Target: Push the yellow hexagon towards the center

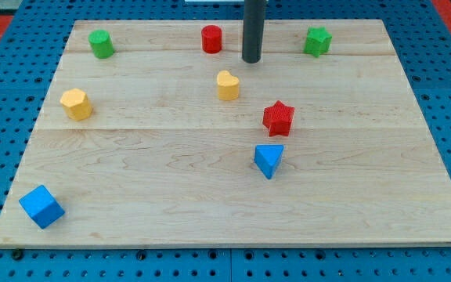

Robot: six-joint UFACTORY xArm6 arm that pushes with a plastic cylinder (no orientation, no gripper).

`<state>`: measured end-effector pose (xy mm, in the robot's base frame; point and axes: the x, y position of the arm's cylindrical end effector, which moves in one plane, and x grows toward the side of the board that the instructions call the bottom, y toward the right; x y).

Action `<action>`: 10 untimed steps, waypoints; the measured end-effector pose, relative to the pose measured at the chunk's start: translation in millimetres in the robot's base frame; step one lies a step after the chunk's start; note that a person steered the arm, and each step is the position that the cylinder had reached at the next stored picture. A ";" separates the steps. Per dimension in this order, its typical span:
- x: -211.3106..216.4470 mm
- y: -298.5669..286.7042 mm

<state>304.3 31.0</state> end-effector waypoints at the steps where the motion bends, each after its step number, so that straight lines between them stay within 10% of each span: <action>1: 35.3 -51.5; 4: 84.9 -317.9; 8: 121.3 -257.9; 10: 152.0 -315.8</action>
<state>456.3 -284.8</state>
